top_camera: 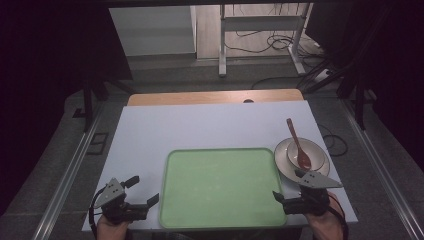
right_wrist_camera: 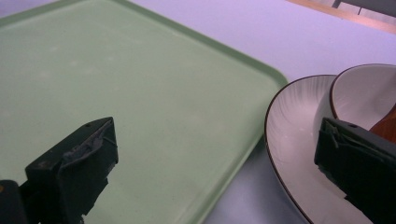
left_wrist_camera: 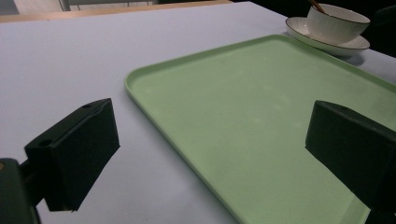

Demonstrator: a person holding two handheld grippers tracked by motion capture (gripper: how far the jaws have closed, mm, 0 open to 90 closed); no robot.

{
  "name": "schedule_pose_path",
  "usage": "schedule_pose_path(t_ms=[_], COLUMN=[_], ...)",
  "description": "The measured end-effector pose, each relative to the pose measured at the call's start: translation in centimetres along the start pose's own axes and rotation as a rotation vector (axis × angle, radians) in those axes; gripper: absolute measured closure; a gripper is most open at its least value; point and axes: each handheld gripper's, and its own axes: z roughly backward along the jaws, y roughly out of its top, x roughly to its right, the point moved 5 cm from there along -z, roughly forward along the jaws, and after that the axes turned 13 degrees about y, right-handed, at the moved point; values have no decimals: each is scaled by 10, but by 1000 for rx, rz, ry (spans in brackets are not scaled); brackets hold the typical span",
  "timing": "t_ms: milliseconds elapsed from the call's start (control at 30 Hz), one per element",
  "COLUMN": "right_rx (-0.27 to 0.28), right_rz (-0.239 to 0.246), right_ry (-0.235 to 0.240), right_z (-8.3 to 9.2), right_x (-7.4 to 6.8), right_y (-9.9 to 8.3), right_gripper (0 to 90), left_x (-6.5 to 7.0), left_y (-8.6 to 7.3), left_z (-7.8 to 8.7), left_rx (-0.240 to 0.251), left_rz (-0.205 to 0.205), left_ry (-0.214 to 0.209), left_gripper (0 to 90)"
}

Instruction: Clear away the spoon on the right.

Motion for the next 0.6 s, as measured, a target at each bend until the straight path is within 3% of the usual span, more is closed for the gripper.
schedule_pose_path(t_ms=[300,600], right_rx=[-5,35], right_rz=[-27,-50], right_ry=[-10,-19], right_z=[3,8], right_x=[6,18], right_y=[5,11], right_gripper=[0,0], left_x=[2,3], left_y=[-1,1], left_z=[-2,1], left_rx=[-17,6], left_rz=[-1,5], left_ry=[-19,-35], left_gripper=[24,21])
